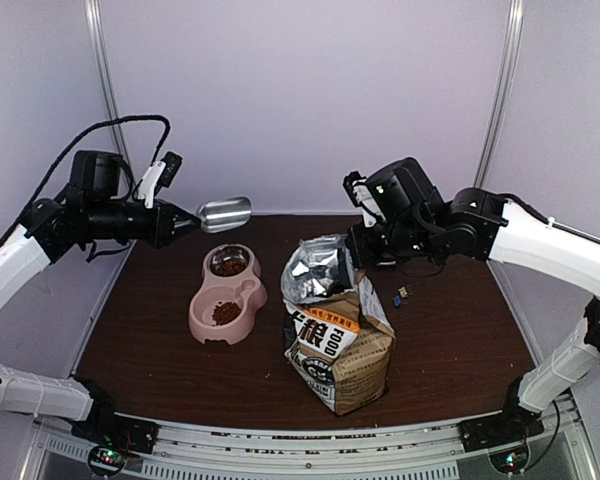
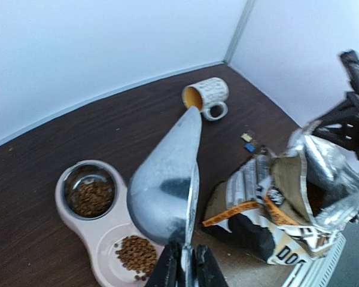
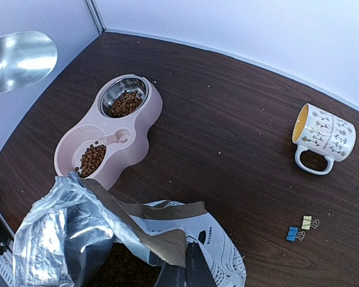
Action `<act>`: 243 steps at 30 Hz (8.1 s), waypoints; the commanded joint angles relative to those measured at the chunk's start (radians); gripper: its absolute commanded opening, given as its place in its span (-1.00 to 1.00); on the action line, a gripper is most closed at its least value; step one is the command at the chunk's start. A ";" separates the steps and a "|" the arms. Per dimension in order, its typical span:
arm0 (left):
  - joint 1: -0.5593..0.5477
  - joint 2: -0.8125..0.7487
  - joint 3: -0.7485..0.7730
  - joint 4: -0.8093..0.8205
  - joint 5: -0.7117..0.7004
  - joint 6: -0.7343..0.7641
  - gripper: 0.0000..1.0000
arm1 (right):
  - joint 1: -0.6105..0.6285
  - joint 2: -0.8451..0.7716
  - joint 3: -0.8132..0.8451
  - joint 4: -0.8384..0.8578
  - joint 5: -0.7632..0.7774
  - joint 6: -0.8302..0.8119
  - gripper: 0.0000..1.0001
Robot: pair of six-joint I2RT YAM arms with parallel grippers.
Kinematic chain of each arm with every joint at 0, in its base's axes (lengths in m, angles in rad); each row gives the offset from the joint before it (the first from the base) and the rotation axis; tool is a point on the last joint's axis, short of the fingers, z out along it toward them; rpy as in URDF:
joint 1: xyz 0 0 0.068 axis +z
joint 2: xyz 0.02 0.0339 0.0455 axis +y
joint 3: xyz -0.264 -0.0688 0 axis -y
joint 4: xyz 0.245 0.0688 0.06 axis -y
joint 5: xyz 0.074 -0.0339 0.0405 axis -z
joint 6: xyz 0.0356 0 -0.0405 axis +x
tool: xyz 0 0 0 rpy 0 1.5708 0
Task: Serve the pet food
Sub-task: Insert the spatula into the pet food bag, then collect the pet food from the pet food bag, then place the pet food in the pet food bowl.
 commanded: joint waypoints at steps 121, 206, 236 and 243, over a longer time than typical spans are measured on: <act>-0.185 0.242 -0.119 0.503 0.622 -0.736 -1.00 | -0.015 -0.008 -0.026 0.058 0.024 0.013 -1.00; 0.533 -0.132 -0.774 0.396 0.647 -0.624 -1.00 | -0.025 -0.011 -0.020 0.043 0.040 0.004 -1.00; 0.539 -0.032 -0.583 0.079 0.512 -0.354 -1.00 | -0.026 -0.010 -0.021 0.040 0.044 0.003 -1.00; 0.539 -0.008 -0.533 0.006 0.463 -0.288 -1.00 | -0.026 -0.007 -0.016 0.038 0.045 0.000 -1.00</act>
